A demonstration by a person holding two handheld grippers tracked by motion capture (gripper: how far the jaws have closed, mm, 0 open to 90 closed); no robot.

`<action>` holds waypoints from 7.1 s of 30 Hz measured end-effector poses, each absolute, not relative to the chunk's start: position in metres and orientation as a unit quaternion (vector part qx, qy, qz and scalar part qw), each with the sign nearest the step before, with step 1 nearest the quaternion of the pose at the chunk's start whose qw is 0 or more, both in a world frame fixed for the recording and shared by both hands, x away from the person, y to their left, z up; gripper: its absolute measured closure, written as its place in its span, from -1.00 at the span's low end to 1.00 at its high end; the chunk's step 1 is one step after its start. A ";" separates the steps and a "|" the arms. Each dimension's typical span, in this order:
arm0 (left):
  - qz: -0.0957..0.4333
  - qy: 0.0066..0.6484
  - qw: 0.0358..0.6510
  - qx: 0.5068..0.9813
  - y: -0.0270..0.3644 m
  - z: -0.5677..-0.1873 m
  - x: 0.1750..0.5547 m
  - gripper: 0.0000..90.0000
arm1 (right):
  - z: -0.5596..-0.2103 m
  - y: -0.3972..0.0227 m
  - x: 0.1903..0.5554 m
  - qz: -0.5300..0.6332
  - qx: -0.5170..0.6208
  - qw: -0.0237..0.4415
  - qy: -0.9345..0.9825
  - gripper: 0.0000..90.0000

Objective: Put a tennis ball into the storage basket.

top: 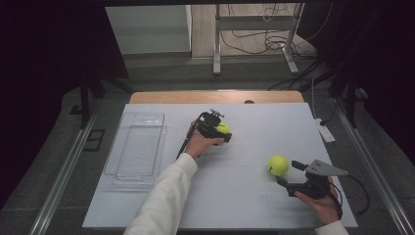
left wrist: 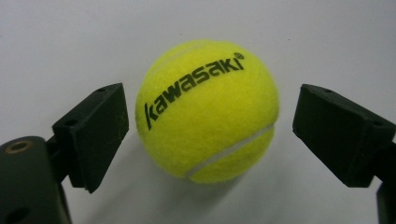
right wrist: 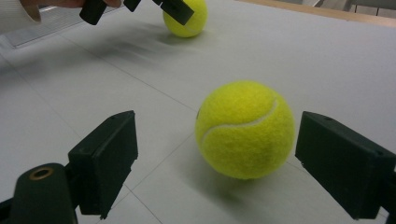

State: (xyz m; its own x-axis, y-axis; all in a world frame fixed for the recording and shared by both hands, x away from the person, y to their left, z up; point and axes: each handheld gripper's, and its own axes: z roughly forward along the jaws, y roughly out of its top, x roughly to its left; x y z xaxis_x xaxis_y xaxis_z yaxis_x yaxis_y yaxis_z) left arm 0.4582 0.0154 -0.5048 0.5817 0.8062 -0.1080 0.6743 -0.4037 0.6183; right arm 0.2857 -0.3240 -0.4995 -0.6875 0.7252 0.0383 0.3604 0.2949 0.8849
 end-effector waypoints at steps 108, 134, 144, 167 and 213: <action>0.148 0.411 0.415 0.798 0.069 -0.447 0.388 -0.41 | -0.500 -0.322 0.285 0.476 0.350 0.196 0.783 -0.69; 0.150 0.412 0.432 0.788 0.083 -0.446 0.377 -0.41 | -0.500 -0.323 0.285 0.474 0.351 0.199 0.783 -0.69; 0.149 0.418 0.436 0.783 0.091 -0.446 0.375 -0.41 | -0.500 -0.322 0.285 0.474 0.351 0.199 0.782 -0.69; 0.156 0.433 0.443 0.770 0.108 -0.446 0.368 -0.41 | -0.501 -0.322 0.285 0.472 0.353 0.200 0.782 -0.69; 0.179 0.450 0.454 0.748 0.141 -0.442 0.352 -0.41 | -0.501 -0.320 0.284 0.470 0.352 0.201 0.784 -0.69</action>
State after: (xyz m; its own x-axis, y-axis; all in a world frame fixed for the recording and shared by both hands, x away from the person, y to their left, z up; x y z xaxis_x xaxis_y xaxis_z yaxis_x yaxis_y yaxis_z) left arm 0.3518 0.1410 -0.4417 0.5305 0.8358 -0.1413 0.5114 -0.1826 0.8397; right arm 0.2845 -0.3204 -0.5007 -0.6709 0.7414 0.0159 0.3630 0.3097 0.8788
